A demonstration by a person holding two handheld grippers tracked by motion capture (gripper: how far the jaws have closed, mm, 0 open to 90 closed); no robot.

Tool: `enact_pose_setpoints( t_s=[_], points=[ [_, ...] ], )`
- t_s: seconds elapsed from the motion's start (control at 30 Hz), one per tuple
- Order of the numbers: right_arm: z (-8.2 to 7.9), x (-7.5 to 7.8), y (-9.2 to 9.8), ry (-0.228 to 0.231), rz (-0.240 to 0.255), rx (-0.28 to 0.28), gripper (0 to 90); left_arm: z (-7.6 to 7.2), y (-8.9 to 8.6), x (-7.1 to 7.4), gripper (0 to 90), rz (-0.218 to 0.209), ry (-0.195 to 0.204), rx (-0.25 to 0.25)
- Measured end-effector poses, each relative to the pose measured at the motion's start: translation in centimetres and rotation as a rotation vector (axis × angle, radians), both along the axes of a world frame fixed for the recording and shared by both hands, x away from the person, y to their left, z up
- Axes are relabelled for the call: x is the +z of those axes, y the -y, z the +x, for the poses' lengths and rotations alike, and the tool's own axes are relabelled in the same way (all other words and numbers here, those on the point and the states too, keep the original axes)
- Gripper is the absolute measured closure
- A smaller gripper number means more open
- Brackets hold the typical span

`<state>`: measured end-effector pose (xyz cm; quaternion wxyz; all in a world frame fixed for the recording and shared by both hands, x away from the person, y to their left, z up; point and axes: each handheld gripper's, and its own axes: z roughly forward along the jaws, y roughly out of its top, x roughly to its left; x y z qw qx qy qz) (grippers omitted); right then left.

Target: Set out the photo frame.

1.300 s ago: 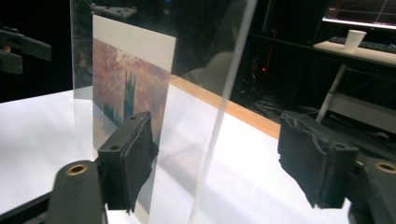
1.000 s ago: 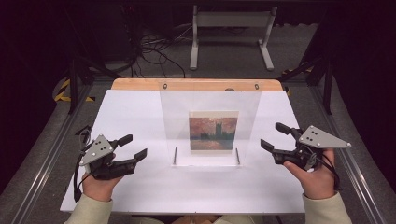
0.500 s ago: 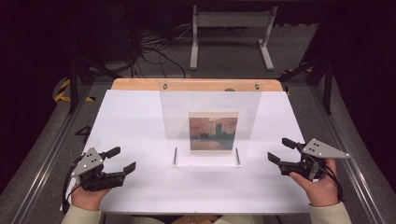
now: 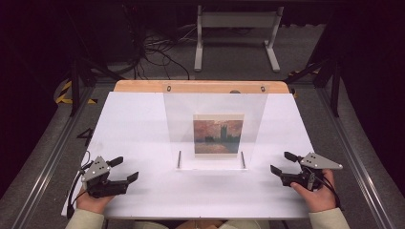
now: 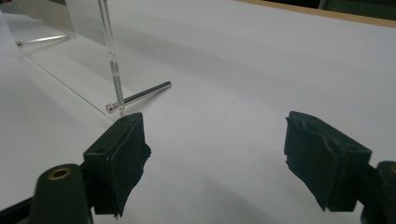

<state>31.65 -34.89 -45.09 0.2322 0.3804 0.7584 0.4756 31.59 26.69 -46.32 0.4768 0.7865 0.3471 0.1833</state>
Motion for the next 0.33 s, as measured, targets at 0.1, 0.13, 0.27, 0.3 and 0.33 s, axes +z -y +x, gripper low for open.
enact_pose_setpoints(
  t_s=[0.1,0.13,0.27,0.3,0.33],
  points=[
    [0.04,-0.12,-0.09,0.005,-0.008,0.001,20.9,0.12,-0.02,-0.23,16.1,-0.018,-0.004,-0.006],
    [0.02,-0.09,-0.1,0.006,0.002,0.001,20.9,0.09,-0.03,-0.21,16.1,-0.02,0.0,-0.005],
    [-0.03,0.03,-0.05,0.015,0.009,-0.003,20.7,-0.05,-0.08,-0.05,16.1,-0.032,0.013,-0.002],
    [-0.04,0.09,-0.04,0.022,0.016,-0.004,20.7,-0.06,-0.09,-0.03,16.2,-0.032,0.014,-0.001],
    [-0.08,0.18,-0.02,0.02,0.02,-0.005,20.5,-0.06,-0.09,-0.04,16.2,-0.029,0.012,0.003]
  ],
)
